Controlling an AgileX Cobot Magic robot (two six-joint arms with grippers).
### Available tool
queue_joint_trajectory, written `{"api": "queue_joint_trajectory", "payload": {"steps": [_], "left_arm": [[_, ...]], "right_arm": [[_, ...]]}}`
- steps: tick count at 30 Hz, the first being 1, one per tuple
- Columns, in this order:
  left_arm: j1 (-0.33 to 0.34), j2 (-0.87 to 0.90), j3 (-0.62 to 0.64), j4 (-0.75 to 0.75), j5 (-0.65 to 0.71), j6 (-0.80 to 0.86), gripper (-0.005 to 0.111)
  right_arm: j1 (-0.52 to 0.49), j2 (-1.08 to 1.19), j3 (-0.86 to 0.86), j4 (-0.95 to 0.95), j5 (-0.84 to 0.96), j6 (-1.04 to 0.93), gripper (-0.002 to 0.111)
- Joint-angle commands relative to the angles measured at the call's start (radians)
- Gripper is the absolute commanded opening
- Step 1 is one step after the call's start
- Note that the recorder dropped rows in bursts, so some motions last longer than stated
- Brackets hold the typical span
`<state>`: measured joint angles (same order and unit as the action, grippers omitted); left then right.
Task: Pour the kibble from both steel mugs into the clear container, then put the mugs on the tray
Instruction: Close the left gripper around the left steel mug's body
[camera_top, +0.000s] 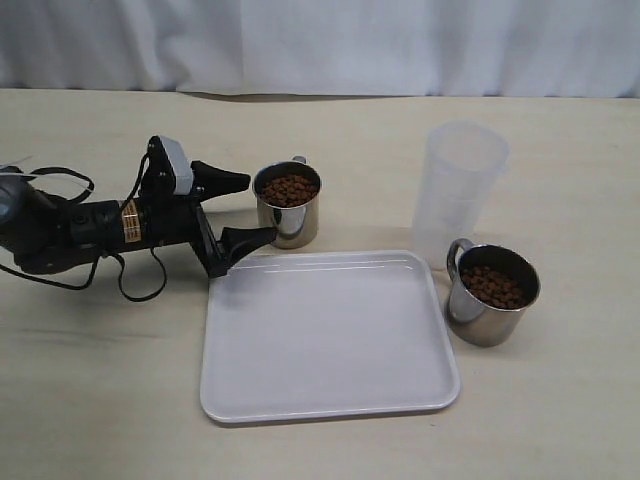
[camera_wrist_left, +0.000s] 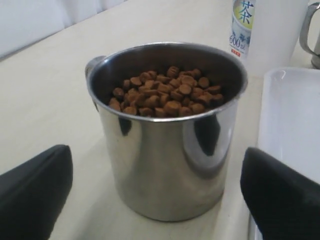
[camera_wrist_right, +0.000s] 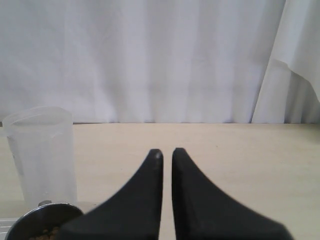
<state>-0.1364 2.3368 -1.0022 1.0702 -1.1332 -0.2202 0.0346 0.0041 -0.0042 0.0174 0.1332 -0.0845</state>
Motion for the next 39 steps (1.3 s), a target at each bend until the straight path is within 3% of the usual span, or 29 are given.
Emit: {"api": "queue_joint_trajectory", "payload": {"steps": [1,13,19,39], "left_arm": [[-0.004,0.030,-0.038,0.011,-0.020,-0.070,0.066],[-0.030,0.127,-0.156,0.023,-0.088,-0.069,0.066],[-0.078,0.129,-0.163,0.005,-0.088,-0.069,0.066],[-0.130,0.129,-0.169,-0.123,-0.055,-0.061,0.066]], "right_arm": [[0.003,-0.004,0.004,0.002,-0.001,0.001,0.005],[0.003,-0.004,0.004,0.002,-0.001,0.001,0.005],[0.003,-0.004,0.004,0.002,-0.001,0.001,0.005],[0.003,-0.004,0.004,0.002,-0.001,0.001,0.005]]}}
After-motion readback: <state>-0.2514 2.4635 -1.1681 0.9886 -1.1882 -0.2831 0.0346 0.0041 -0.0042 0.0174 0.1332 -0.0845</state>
